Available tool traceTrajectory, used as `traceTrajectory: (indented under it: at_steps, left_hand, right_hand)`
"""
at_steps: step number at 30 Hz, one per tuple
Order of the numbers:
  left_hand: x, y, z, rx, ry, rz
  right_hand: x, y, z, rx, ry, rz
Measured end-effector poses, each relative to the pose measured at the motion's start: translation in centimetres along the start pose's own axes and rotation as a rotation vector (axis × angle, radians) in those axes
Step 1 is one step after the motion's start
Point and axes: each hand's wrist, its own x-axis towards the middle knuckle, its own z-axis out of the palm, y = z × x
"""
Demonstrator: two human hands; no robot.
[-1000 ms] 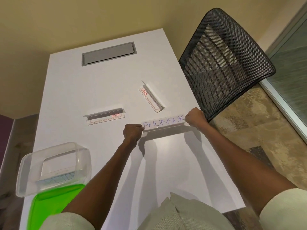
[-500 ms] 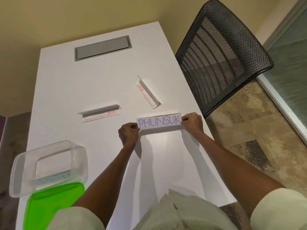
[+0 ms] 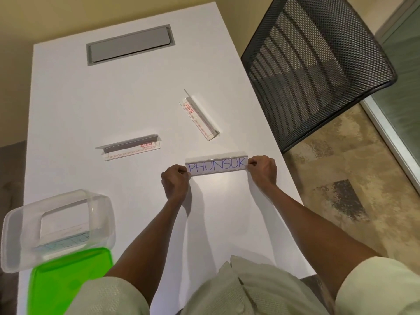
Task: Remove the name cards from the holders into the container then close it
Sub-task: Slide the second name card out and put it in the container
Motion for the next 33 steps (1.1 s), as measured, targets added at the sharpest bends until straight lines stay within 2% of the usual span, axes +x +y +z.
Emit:
traceTrajectory:
  at_steps: [12, 17, 20, 23, 25, 33]
  left_hand:
    - [0.5, -0.9, 0.7, 0.028, -0.03, 0.004]
    - [0.4, -1.2, -0.3, 0.007, -0.054, 0.081]
    - [0.6, -1.5, -1.1, 0.025, -0.071, 0.151]
    - [0.8, -1.8, -2.0, 0.196, -0.021, 0.504]
    - [1.2, -1.9, -2.4, 0.334, -0.035, 0.707]
    - [2.6, 0.5, -2.9, 0.525, -0.31, 0.737]
  right_hand:
    - [0.5, 1.0, 1.0, 0.133, -0.027, -0.006]
    - [1.0, 1.4, 0.5, 0.182, -0.076, 0.011]
    - [1.3, 1.3, -0.5, 0.032, -0.094, -0.164]
    - [2.1, 0.7, -1.6, -0.211, -0.105, -0.393]
    - [2.6, 0.2, -2.2, -0.319, -0.129, -0.479]
    - [3.3, -1.9, -3.1, -0.528, -0.213, -0.609]
